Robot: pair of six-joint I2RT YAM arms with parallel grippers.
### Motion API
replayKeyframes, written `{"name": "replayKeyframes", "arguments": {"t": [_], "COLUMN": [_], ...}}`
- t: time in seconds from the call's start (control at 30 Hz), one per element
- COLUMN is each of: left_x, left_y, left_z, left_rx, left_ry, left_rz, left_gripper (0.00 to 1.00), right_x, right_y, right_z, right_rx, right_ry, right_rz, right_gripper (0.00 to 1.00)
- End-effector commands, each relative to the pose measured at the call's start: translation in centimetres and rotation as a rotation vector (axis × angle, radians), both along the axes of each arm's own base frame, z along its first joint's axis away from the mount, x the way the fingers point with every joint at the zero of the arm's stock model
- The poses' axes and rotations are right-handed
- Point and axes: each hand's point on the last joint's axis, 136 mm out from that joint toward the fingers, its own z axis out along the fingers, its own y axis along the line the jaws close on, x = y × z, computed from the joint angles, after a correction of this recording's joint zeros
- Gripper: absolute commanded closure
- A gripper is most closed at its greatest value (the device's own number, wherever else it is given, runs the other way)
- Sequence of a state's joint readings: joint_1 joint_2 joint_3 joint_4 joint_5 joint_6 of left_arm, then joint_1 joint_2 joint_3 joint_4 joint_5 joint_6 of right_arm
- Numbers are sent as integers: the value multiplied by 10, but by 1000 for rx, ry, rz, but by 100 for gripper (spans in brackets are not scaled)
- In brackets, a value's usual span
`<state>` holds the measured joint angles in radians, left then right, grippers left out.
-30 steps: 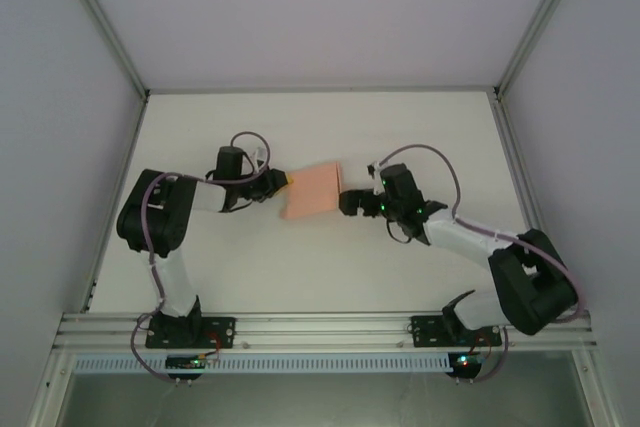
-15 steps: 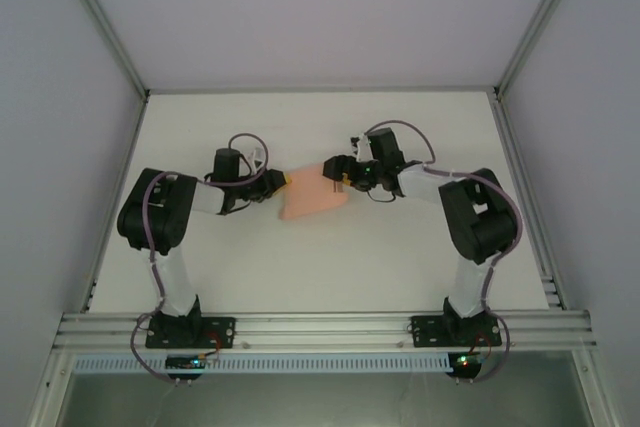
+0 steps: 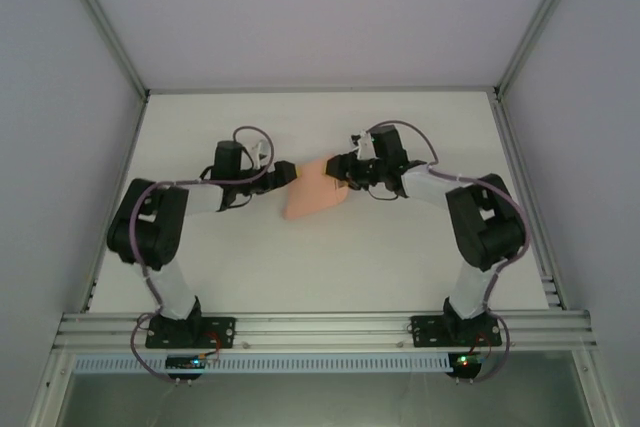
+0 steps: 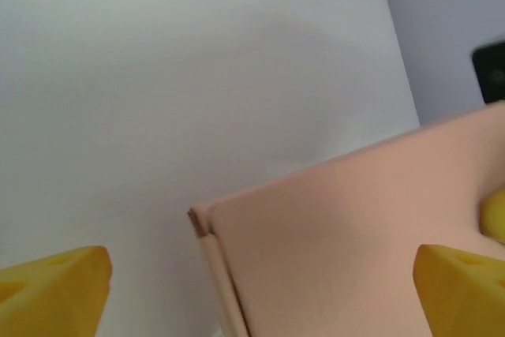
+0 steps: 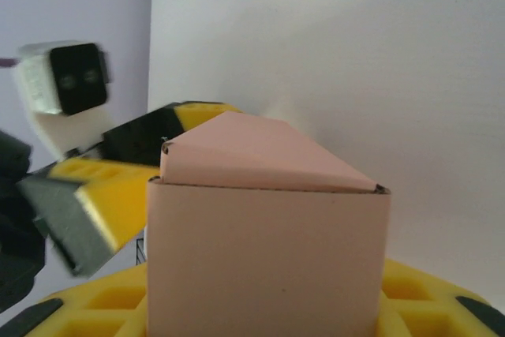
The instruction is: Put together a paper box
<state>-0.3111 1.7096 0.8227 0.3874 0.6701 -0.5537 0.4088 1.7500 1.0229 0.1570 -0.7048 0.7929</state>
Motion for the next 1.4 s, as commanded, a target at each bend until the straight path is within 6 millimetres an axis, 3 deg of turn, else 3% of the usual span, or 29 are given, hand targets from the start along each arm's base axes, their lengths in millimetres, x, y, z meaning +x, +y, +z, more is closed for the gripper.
{"name": "replayKeyframes", "arguments": {"t": [0.0, 0.13, 0.23, 0.33, 0.6, 0.83, 1.2, 1.37], "left_x": [-7, -42, -68, -79, -65, -64, -68, -74], "left_y": [-16, -45, -66, -82, -113, -123, -122, -118], "left_z": [65, 83, 79, 73, 68, 79, 83, 84], "left_rx": [188, 544, 699, 807, 914, 861, 844, 851], "left_ry": [-381, -776, -989, -1119, -1235, -1297, -1331, -1336], "left_rz": [-108, -222, -348, -394, -368, -304, -296, -323], "left_gripper": [0, 0, 0, 0, 0, 2, 44, 58], "right_x": [-2, -6, -14, -24, -41, -46, -48, -42], "right_y": [-29, -70, -98, -114, -114, -110, -96, -99], "right_z": [18, 29, 40, 53, 73, 63, 47, 48], "right_rx": [-43, -134, -168, -153, -54, -24, 21, 28], "right_ry": [-2, 55, 147, 229, 344, 406, 473, 431], "right_rz": [-83, -209, -293, -335, -357, -356, -294, -283], "right_gripper": [58, 58, 57, 56, 56, 55, 52, 40]}}
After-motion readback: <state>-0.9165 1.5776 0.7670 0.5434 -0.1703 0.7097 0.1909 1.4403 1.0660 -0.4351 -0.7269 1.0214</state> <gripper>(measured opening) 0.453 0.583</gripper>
